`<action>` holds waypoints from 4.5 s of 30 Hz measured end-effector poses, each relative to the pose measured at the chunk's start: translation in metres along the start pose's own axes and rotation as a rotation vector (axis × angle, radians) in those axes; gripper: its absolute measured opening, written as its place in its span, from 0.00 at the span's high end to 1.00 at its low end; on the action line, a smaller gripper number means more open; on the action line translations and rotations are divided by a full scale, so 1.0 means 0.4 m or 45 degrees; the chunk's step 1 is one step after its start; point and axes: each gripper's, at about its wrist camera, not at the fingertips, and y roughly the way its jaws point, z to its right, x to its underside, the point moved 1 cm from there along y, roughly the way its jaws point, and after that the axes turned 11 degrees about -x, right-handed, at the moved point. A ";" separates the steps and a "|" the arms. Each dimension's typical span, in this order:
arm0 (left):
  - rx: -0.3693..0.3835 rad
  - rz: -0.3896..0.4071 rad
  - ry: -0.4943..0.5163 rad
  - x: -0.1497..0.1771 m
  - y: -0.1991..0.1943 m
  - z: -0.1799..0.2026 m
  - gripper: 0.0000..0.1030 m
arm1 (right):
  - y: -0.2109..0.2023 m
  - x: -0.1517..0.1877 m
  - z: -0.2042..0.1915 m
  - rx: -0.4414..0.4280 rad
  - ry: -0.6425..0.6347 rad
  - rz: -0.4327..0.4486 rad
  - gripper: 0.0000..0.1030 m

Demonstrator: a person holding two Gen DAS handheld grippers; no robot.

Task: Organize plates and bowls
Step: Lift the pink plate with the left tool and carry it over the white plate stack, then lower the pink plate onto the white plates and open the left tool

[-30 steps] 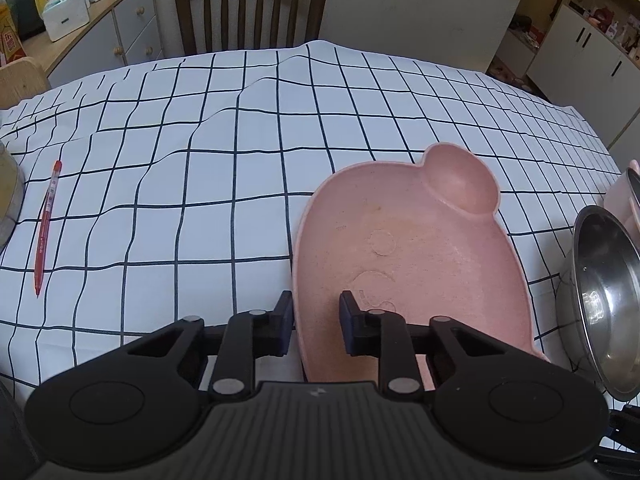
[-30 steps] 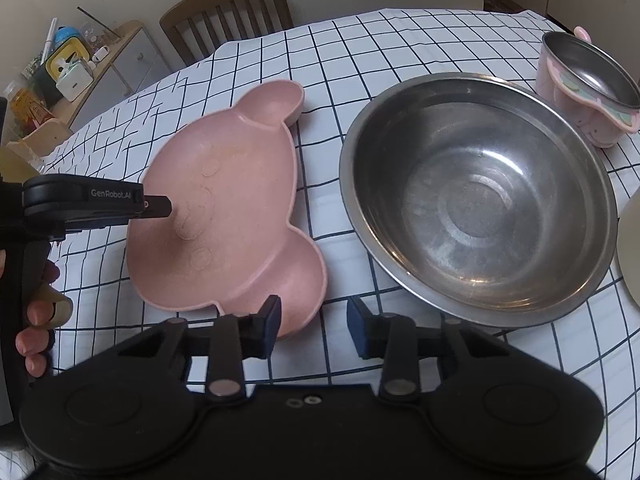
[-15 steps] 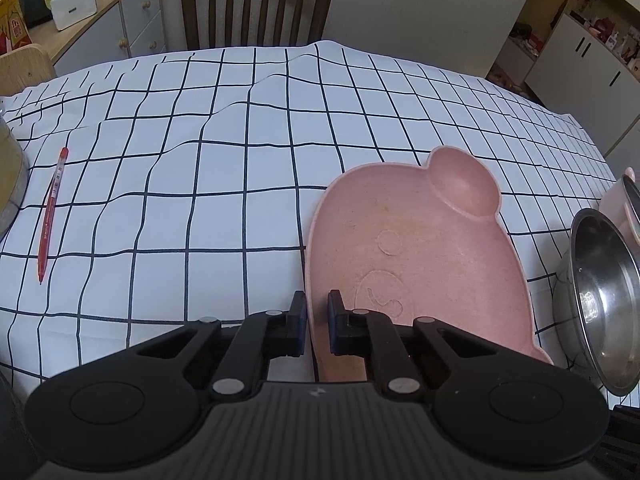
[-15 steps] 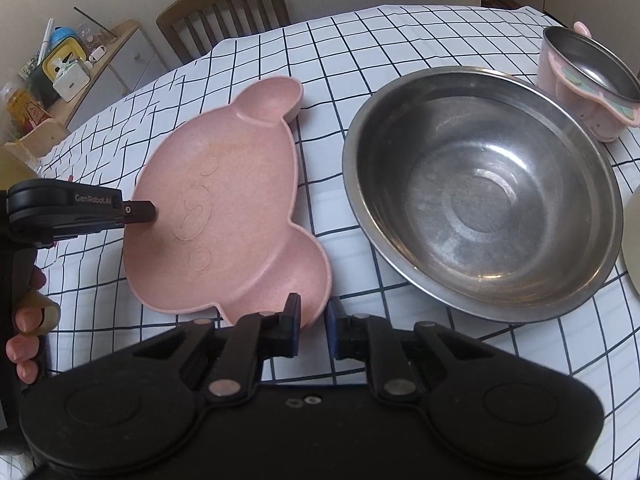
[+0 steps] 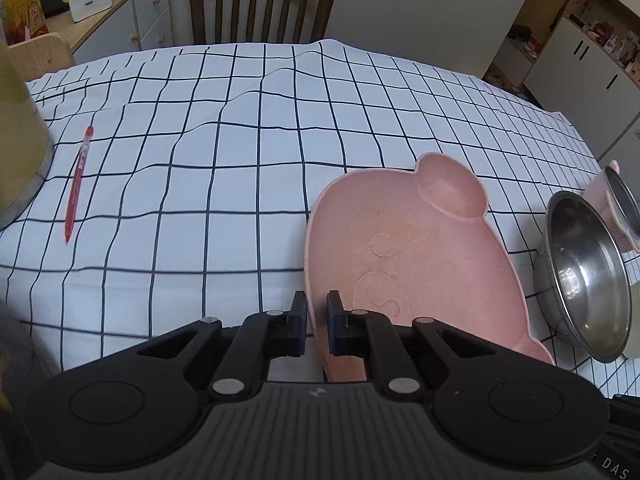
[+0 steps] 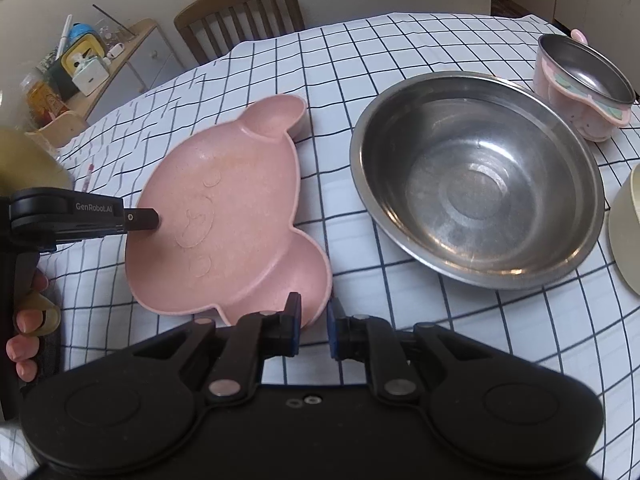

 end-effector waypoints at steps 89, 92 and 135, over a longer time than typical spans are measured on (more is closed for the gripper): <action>-0.023 -0.034 -0.211 0.644 -0.369 0.092 0.90 | -0.322 0.372 0.099 -0.094 -0.158 -0.030 0.82; -0.027 -0.031 -0.201 0.643 -0.369 0.090 0.90 | -0.332 0.373 0.094 -0.088 -0.160 -0.015 0.78; 0.013 0.316 0.044 0.656 -0.655 0.091 0.46 | -0.512 0.450 -0.115 -0.129 -0.274 0.226 0.28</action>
